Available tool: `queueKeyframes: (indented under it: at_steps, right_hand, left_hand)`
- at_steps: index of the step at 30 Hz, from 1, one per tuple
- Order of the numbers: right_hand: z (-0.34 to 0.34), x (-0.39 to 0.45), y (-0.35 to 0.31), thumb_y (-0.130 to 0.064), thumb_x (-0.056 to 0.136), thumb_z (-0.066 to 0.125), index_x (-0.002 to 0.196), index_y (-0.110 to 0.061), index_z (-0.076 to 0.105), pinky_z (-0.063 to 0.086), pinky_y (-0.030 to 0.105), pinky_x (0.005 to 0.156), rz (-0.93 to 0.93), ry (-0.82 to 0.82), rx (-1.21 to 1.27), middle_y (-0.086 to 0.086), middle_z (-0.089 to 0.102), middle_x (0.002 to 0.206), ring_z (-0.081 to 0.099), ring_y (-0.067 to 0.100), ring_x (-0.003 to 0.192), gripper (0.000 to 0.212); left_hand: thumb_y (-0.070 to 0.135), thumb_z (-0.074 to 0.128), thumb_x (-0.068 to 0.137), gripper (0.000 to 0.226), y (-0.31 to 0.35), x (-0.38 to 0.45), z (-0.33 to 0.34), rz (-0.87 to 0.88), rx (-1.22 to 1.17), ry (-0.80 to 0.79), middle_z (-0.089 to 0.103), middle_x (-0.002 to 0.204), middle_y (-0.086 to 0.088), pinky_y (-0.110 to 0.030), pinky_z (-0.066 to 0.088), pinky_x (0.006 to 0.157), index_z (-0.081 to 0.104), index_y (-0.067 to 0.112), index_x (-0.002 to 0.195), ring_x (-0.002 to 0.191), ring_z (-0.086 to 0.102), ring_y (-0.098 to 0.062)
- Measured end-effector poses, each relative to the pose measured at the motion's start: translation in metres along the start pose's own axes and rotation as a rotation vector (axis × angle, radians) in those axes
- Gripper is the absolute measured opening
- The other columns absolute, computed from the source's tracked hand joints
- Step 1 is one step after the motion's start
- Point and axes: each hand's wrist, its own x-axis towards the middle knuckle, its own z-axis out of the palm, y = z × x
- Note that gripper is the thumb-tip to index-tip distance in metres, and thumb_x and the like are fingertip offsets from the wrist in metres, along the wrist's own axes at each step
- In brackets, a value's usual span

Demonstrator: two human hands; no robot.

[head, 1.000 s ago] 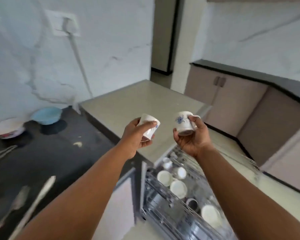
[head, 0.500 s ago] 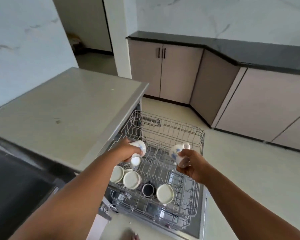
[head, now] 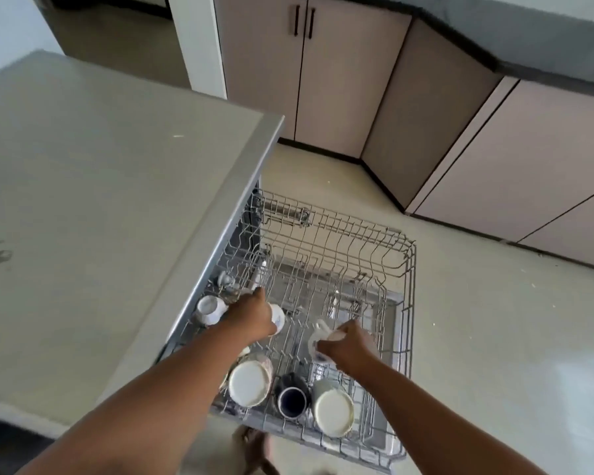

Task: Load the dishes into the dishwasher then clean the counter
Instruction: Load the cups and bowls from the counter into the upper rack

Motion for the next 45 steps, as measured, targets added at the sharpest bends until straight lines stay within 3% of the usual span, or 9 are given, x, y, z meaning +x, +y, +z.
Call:
queueKeyframes:
  at_steps: [4,7,12,17,20,27,34,45]
  right_hand:
    - [0.014,0.026,0.005,-0.037,0.072,0.082,0.118,-0.02,0.048,0.056,0.037,0.083,-0.006,0.014,-0.117,0.002,0.05,0.111,0.059,0.019,0.093,0.06]
    - [0.024,0.049,0.012,-0.039,0.075,0.08,0.123,-0.02,0.048,0.052,0.032,0.085,-0.077,0.015,-0.191,0.003,0.051,0.119,0.057,0.017,0.096,0.06]
    - [0.042,0.075,0.017,-0.04,0.076,0.079,0.123,-0.022,0.046,0.055,0.036,0.085,-0.132,-0.067,-0.262,0.001,0.051,0.12,0.06,0.019,0.095,0.059]
    - [0.056,0.09,0.029,-0.042,0.079,0.077,0.127,-0.021,0.043,0.056,0.037,0.084,-0.158,-0.128,-0.34,0.004,0.046,0.125,0.063,0.023,0.099,0.063]
    - [0.06,0.099,0.034,-0.043,0.079,0.076,0.129,-0.02,0.041,0.056,0.038,0.084,-0.182,-0.137,-0.358,0.005,0.046,0.127,0.063,0.023,0.098,0.065]
    - [0.073,0.109,0.029,-0.05,0.081,0.072,0.132,-0.014,0.036,0.054,0.035,0.077,-0.182,-0.159,-0.385,0.012,0.042,0.13,0.064,0.029,0.099,0.072]
    - [0.071,0.11,0.019,-0.051,0.084,0.067,0.14,-0.013,0.025,0.055,0.039,0.076,-0.207,-0.199,-0.619,0.013,0.038,0.134,0.062,0.034,0.106,0.08]
    - [0.063,0.103,0.031,-0.047,0.086,0.067,0.141,-0.015,0.02,0.054,0.041,0.08,-0.355,-0.199,-0.641,0.013,0.027,0.141,0.062,0.037,0.106,0.079]
  left_hand:
    - [0.044,0.07,0.08,0.065,0.006,0.028,0.021,0.12,0.223,-0.027,0.047,0.131,-0.007,-0.04,0.049,0.09,0.04,0.019,0.133,0.11,0.057,-0.028]
    - [0.039,0.072,0.079,0.06,0.006,0.043,0.041,0.197,0.275,-0.024,0.044,0.134,-0.007,-0.039,0.048,0.088,0.044,0.02,0.128,0.109,0.054,-0.026]
    - [0.034,0.075,0.077,0.062,-0.003,0.058,0.063,0.207,0.27,-0.029,0.044,0.13,-0.007,-0.028,0.039,0.074,0.043,0.019,0.129,0.105,0.052,-0.022]
    - [0.037,0.074,0.078,0.068,-0.008,0.068,0.078,0.167,0.29,-0.061,0.044,0.132,-0.007,-0.035,0.043,0.09,0.039,0.02,0.135,0.111,0.051,-0.024]
    - [0.044,0.07,0.079,0.068,-0.009,0.071,0.089,0.121,0.31,-0.083,0.042,0.136,-0.007,-0.04,0.037,0.1,0.039,0.02,0.135,0.12,0.046,-0.027]
    - [0.062,0.067,0.076,0.077,-0.008,0.078,0.1,0.07,0.321,-0.012,0.046,0.133,-0.003,-0.04,0.031,0.098,0.038,0.021,0.134,0.122,0.045,-0.025]
    - [0.074,0.057,0.074,0.087,-0.009,0.077,0.098,0.13,0.392,0.035,0.046,0.134,-0.001,-0.039,0.028,0.101,0.033,0.02,0.137,0.125,0.041,-0.023]
    - [0.07,0.057,0.077,0.081,-0.011,0.07,0.089,0.174,0.453,0.103,0.043,0.132,0.001,-0.038,0.027,0.097,0.031,0.024,0.138,0.122,0.039,-0.021]
